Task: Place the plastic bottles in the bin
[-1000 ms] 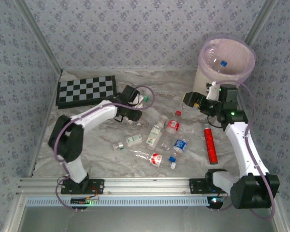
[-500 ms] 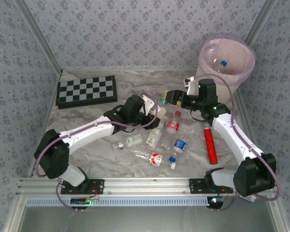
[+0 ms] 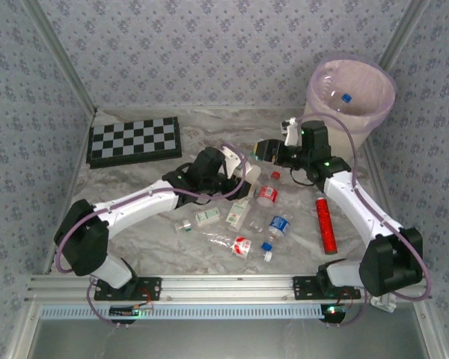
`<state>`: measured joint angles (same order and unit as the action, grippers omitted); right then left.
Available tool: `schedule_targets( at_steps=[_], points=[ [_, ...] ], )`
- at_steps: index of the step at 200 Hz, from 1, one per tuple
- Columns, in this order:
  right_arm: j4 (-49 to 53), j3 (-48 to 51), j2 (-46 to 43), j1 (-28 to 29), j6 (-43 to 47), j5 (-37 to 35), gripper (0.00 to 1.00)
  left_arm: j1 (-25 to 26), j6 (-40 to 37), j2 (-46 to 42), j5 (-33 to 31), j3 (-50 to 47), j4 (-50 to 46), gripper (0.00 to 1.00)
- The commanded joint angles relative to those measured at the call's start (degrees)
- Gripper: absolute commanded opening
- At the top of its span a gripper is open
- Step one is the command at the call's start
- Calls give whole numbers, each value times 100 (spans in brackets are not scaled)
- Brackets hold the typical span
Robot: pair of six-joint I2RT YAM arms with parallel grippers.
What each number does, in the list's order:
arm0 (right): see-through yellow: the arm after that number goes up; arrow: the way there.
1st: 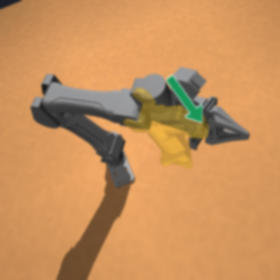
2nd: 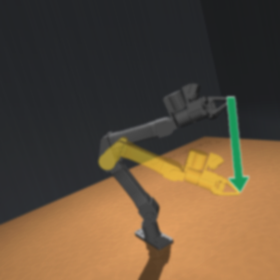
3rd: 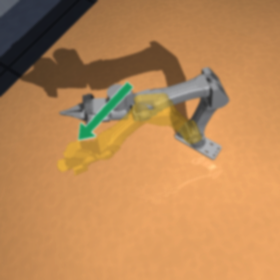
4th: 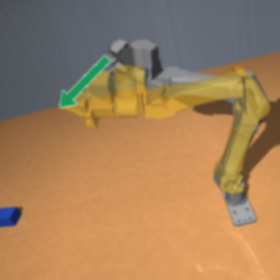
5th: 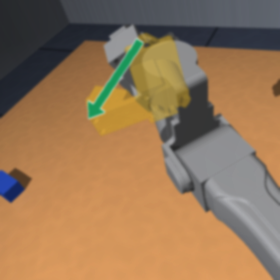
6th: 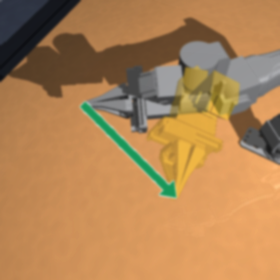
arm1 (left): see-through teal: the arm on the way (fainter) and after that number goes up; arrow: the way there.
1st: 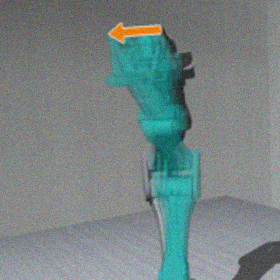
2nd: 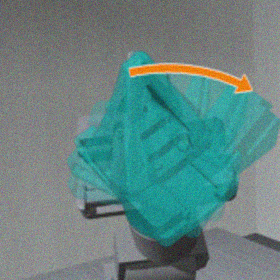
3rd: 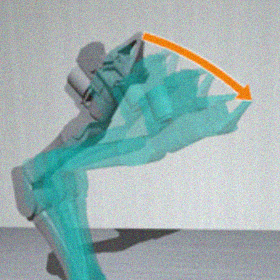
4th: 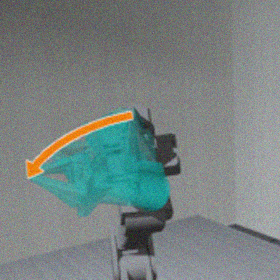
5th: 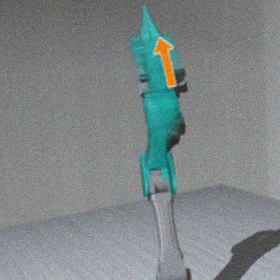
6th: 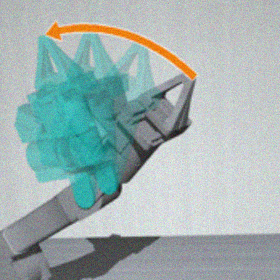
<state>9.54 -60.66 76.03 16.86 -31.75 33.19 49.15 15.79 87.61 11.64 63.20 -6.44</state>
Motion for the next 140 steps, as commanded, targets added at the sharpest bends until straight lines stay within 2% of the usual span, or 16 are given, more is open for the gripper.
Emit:
schedule_targets(
  at_steps=[1,16,33,62,76,91,112,140],
  points=[
    [-28,-258,156,80,3,-32,54,33,39,-36,141,202,257,52],
    [-41,-239,111,80,-24,-136,45,34,30,-80,70,172,205,54],
    [44,-314,92,71,42,-269,41,30,32,-200,-24,86,178,57],
    [244,-535,158,28,198,-467,32,22,14,-413,-216,-40,200,68],
    [293,-674,118,-53,263,-560,28,27,-22,-489,-249,-58,179,80],
    [434,-976,69,-173,369,-650,25,17,-50,-582,-262,-79,150,99],
    [846,-1549,32,-413,709,-911,24,26,-83,-755,-315,-127,3,99],
    [1313,-2493,-74,-800,1262,-2003,19,24,-94,-1043,-560,-380,-114,99]
  ],
)
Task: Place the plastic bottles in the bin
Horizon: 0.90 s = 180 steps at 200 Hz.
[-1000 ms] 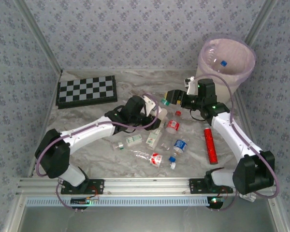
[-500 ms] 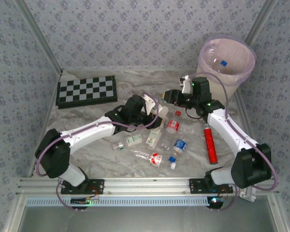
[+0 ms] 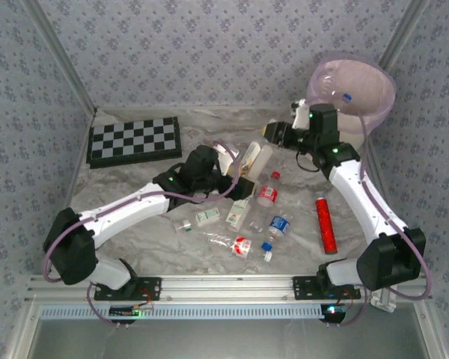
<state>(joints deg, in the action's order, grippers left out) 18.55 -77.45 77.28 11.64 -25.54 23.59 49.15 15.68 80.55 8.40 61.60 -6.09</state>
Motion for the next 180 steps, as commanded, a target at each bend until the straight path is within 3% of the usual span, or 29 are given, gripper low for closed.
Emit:
schedule_targets(
  at_steps=[1,42,79,114,151,180],
  points=[
    [413,-837,-197,-294,657,-1086,19,25,-83,-346,-248,-233,-152,99],
    [-257,-1576,-189,-502,1307,-3152,10,26,174,-712,-434,-693,-114,99],
    [-693,-2297,198,-616,2390,-4240,0,30,313,-1152,-607,-1047,-211,99],
    [-1566,-2248,581,-667,3397,-4981,0,27,338,-1272,-726,-1074,-386,99],
    [-1856,-2459,1241,-761,4136,-5255,0,27,357,-1264,-692,-1124,-374,99],
    [-2350,-2070,1560,-702,4753,-5457,0,35,383,-1235,-679,-1115,-396,99]
  ],
)
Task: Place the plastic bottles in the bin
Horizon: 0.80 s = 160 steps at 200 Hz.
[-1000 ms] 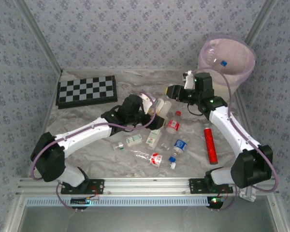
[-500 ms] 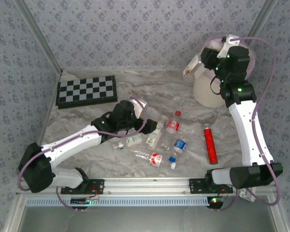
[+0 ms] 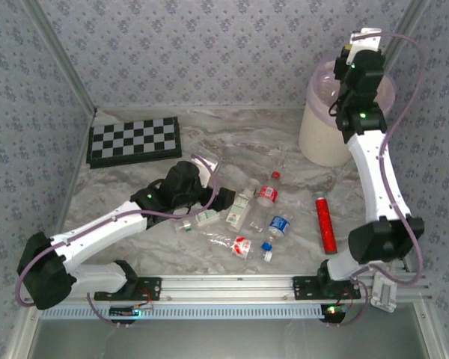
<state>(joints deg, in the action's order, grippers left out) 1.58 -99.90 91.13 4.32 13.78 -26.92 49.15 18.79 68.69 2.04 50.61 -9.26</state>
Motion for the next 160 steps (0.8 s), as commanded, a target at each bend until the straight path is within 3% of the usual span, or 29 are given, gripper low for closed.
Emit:
schedule_targets(
  at_steps=[1,31,82,132,160],
  points=[
    [-654,175,174,30,821,-406,0,34,73,-48,-40,-16,-82,99],
    [-915,413,556,-45,1205,-546,0,36,51,-112,-88,-20,-246,99],
    [190,210,1255,-460,292,-90,0,34,81,-213,-191,-112,-306,99],
    [1871,-519,1930,-830,-745,644,0,32,55,-237,-301,-106,-443,99],
    [3224,-1440,2521,-1033,-1205,1210,0,34,89,-339,-380,-17,-823,99]
  ],
)
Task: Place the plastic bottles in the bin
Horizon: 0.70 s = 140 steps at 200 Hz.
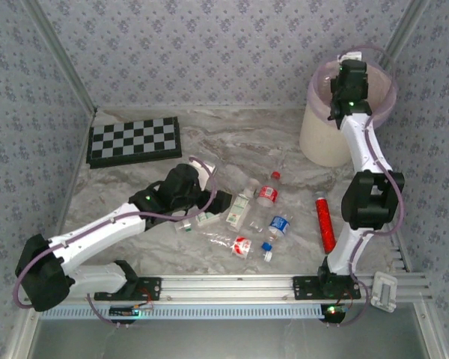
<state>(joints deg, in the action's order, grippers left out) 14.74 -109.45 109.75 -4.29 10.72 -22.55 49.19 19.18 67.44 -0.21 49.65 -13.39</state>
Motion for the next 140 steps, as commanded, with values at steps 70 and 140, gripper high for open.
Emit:
schedule_targets(
  at_steps=[70,140],
  points=[
    [3376,-1105,992,-503,-1662,2269,7,6,154,-836,-692,82,-1896,99],
    [4213,-2004,782,-482,-1895,2106,42,-120,342,-767,-969,22,-2745,99]
  ],
)
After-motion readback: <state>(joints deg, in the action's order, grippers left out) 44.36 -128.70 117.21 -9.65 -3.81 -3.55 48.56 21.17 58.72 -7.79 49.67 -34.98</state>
